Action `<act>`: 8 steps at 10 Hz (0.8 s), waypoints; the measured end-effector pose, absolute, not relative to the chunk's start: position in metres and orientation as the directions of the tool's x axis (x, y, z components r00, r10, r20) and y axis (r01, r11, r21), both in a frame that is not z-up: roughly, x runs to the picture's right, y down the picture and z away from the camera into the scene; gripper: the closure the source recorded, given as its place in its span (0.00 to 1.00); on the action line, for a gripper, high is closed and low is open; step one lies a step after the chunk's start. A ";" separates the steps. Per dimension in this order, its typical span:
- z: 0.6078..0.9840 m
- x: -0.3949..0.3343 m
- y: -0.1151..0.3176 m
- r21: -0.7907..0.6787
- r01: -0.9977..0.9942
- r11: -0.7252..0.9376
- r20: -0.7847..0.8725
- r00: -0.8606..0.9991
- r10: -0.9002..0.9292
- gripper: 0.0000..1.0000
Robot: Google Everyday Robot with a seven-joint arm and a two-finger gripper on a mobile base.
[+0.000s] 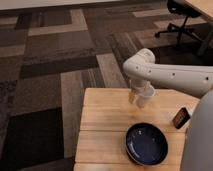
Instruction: Pick up the ceramic cup
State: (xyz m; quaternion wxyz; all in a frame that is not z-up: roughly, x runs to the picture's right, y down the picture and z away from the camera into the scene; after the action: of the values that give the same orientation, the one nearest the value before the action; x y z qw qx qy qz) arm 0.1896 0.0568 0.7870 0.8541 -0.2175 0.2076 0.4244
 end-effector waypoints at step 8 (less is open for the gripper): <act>0.770 0.178 0.011 -0.238 -0.753 0.613 -0.481 0.640 0.600 1.00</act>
State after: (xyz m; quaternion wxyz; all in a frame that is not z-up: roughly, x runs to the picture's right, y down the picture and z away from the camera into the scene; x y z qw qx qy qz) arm 0.1785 0.0114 0.7697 0.8799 -0.2136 0.1798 0.3844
